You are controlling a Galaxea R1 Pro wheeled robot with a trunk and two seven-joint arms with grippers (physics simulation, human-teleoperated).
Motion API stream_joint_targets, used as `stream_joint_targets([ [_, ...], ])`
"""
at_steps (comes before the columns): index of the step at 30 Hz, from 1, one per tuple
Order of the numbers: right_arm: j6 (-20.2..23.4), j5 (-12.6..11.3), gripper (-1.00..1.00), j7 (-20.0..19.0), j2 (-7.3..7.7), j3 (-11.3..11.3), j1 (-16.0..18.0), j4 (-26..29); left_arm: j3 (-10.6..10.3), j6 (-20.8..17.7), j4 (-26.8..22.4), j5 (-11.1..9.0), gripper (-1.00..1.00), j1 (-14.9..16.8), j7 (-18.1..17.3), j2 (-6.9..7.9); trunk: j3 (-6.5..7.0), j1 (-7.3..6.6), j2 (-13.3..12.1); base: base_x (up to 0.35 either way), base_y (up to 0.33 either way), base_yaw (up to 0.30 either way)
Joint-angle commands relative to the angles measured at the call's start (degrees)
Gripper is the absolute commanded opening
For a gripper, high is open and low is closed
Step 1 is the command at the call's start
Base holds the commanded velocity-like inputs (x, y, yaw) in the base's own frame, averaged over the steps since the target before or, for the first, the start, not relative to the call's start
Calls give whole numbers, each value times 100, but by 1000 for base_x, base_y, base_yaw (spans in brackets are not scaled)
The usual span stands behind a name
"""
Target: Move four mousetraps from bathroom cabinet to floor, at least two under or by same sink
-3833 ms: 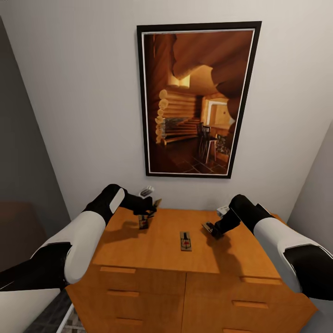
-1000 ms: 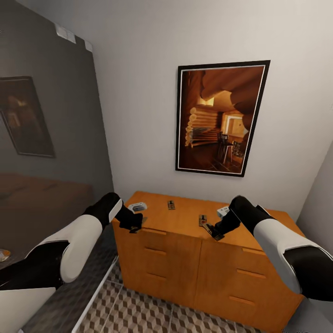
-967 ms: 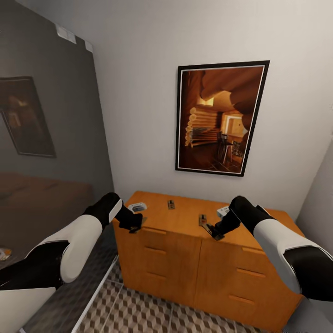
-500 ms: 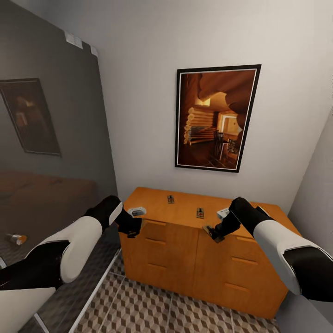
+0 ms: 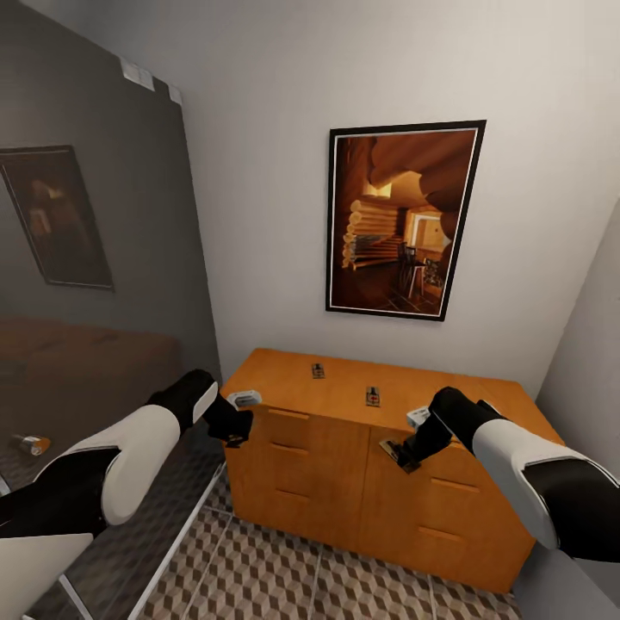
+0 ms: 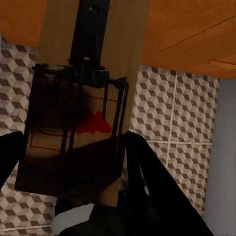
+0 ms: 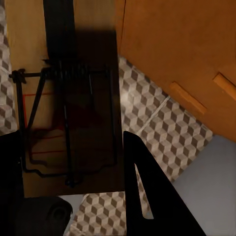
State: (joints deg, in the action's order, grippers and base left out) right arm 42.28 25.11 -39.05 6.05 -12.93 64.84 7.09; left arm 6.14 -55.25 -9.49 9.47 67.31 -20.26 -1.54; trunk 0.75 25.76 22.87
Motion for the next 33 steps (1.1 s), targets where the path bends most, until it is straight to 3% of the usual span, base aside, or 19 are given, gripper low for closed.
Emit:
stream_joint_targets([
  [1,-63,-104,-100,59,-23,-40,-18,-77,45,68,52,72,-100,-3,-28,34,-3,2,5,0,0,0],
  [2,-241,-399,-100,255,-56,-37,-109,-229,45,264,298,72,-100,-5,-8,124,-3,2,5,0,0,0],
  [4,-346,-636,-100,378,-67,-36,-196,-315,45,465,563,72,-100,-10,14,173,-3,2,5,0,0,0],
  [9,-464,-914,-100,511,-76,-41,-382,-397,45,997,1077,66,-100,-85,42,245,-3,2,5,0,0,0],
  [22,-593,-998,-100,589,-86,-47,-1149,-411,57,1580,1211,54,-100,-1202,102,298,-3,2,5,0,0,0],
  [28,-853,-1007,-100,971,-87,-45,-1530,-413,70,1902,1213,42,-100,-1632,411,465,-3,2,5,0,0,0],
  [33,-1046,-1015,-100,1138,-87,-44,-1902,-416,92,2460,1213,22,-100,-2047,502,565,-3,2,5,0,0,33],
])
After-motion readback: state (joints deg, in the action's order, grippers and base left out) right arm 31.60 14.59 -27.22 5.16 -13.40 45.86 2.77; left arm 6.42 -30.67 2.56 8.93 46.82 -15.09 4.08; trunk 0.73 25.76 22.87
